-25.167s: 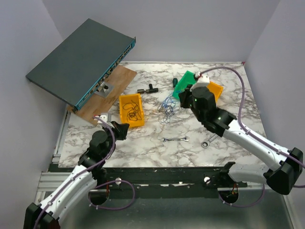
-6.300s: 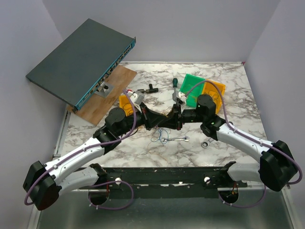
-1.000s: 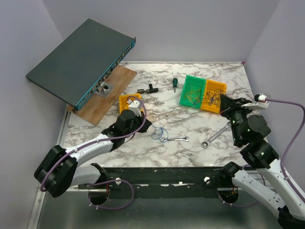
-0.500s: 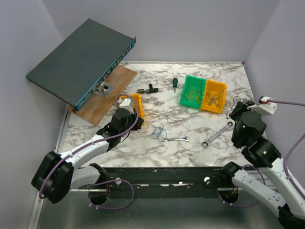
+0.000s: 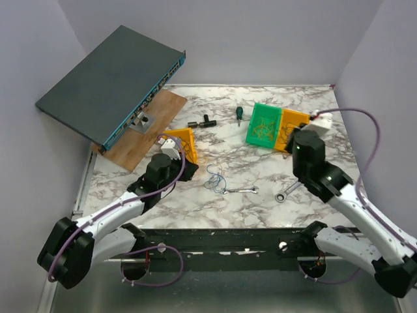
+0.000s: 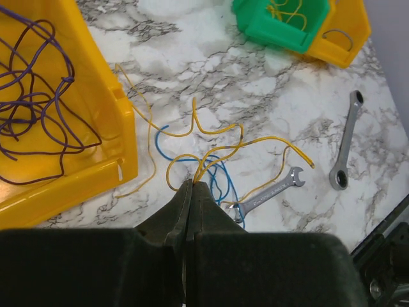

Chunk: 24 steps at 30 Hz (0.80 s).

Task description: Untangle the cables

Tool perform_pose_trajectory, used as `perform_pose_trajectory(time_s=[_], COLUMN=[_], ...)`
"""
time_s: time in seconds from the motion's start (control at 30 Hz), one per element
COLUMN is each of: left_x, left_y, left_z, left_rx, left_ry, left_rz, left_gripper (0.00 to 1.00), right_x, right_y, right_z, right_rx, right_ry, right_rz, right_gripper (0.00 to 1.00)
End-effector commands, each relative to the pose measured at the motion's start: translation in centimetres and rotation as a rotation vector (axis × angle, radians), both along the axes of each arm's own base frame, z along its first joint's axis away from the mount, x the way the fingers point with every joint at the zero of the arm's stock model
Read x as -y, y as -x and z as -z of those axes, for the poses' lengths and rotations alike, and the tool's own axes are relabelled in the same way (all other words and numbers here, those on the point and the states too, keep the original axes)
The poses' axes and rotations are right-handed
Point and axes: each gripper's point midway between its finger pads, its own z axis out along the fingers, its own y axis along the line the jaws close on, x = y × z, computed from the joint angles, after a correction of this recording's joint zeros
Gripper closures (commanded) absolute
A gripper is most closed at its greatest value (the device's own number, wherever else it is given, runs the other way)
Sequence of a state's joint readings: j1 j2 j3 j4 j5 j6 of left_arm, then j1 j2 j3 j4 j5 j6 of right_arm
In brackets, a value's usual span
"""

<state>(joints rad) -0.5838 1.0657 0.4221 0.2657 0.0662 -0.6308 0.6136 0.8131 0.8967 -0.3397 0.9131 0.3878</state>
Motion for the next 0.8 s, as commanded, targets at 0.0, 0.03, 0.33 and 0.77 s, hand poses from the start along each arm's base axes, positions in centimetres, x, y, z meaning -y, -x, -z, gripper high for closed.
perform_pose_trajectory(time_s=[0.0, 0.03, 0.33, 0.77], left_x=[0.6, 0.6, -2.8, -6.5], left_y=[1.0, 1.2, 4.5, 7.0], left_z=[-2.9, -3.2, -2.8, -2.6], left_rx=[0.105, 0.107, -0.057, -0.113], left_ry=[0.049, 0.053, -0.071, -0.12], left_rz=[0.046, 0.043, -0.058, -0.16], left_gripper=[1.0, 1.0, 1.0, 1.0], right_x=[-11.0, -13.4, -31.4, -42.6], right_y=[-3.6, -4.0, -7.0, -10.2], right_z=[0.9, 0.7, 0.2, 8.7], right_rx=[-0.03, -0.025, -0.039, -0.169], right_ry=[-0.075, -0.097, -0.254, -0.227], right_rz=[-0.481, -0.583, -1.196, -1.294], right_gripper=[0.99, 0.99, 0.99, 0.99])
